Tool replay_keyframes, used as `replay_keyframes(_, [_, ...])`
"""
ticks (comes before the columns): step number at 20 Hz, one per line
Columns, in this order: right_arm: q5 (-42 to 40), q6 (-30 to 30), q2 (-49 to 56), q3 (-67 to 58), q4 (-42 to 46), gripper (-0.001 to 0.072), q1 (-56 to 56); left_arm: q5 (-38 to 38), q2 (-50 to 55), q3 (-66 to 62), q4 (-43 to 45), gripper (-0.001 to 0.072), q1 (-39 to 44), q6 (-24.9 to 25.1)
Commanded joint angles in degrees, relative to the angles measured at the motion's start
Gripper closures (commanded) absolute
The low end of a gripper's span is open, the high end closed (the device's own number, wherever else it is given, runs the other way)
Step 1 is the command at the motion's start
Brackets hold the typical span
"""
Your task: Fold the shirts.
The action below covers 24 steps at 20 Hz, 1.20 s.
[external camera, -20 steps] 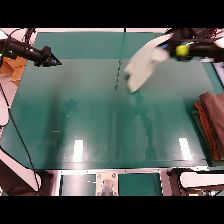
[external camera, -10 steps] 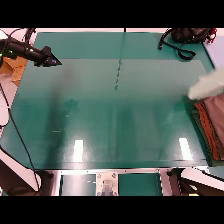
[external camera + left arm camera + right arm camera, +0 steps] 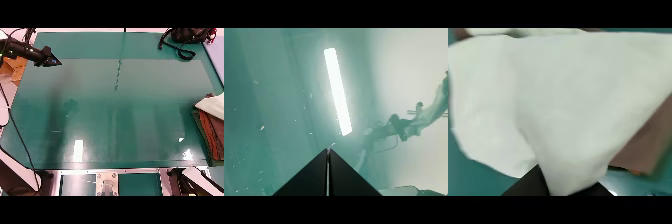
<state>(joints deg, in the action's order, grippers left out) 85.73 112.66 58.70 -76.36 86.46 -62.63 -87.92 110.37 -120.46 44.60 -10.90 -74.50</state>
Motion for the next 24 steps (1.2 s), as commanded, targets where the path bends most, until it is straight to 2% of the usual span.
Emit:
replay_keyframes(1, [0.6, 0.2, -1.2, 7.7, 6.7, 0.0690, -0.8, 0.0, 0.0, -0.1, 0.0, 0.0686, 0.0, 0.0])
replay_keyframes(2, [0.6, -0.9, -1.1, 9.8, 7.2, 0.0447, -0.8, 0.0, 0.0, 0.0, 0.0, 0.0686, 0.0, 0.0])
replay_keyframes(3, [0.8, -2.1, -1.0, 11.3, 7.5, 0.0031, -0.8, 0.0, 0.0, -0.1, 0.0, 0.0686, 0.0, 0.0])
replay_keyframes(4, [0.9, -4.6, -0.9, 11.6, 7.5, 0.0008, -0.8, 0.0, 0.0, -0.1, 0.0, 0.0686, 0.0, 0.0])
replay_keyframes(6, [0.8, -5.1, -0.9, 9.3, 6.7, 0.0009, -0.5, 0.0, 0.0, -0.1, 0.0, 0.0686, 0.0, 0.0])
replay_keyframes(9, [-4.1, -4.9, -0.5, 2.4, -2.4, 0.0026, 2.9, -0.8, -0.1, -0.1, -2.4, 0.0686, 0.0, 2.2])
replay_keyframes(10, [-6.3, -5.0, -0.2, 0.9, -6.1, 0.0260, 5.6, -1.5, -0.1, -0.1, -4.1, 0.0687, 0.0, 2.1])
replay_keyframes(11, [-8.3, -6.4, 0.1, 0.3, -9.4, 0.0654, 8.5, -2.3, -0.2, -0.1, -4.7, 0.0687, 0.0, 1.8])
replay_keyframes(12, [-10.6, -7.3, 0.5, 0.4, -11.5, 0.0690, 12.4, -3.6, -0.2, 0.0, -4.4, 0.0687, 0.0, 0.8])
replay_keyframes(14, [-13.5, -7.8, 2.1, 0.4, -11.7, 0.0697, 21.2, -7.0, -0.2, 0.0, -3.4, 0.0687, 0.0, -1.9])
replay_keyframes(17, [-16.7, -10.3, 3.6, 1.7, -11.6, 0.0698, 35.5, -8.0, -1.6, 2.2, -3.4, 0.0688, 0.0, -3.0])
replay_keyframes(21, [-22.3, -11.2, 3.6, 11.4, -10.8, 0.0698, 54.8, -1.9, -11.5, 20.2, -1.7, 0.0687, 0.1, -0.1])
replay_keyframes(24, [-29.6, -11.2, 3.6, 21.7, -10.9, 0.0699, 66.8, 5.3, -21.9, 36.7, 7.6, 0.0687, 2.6, 0.0])
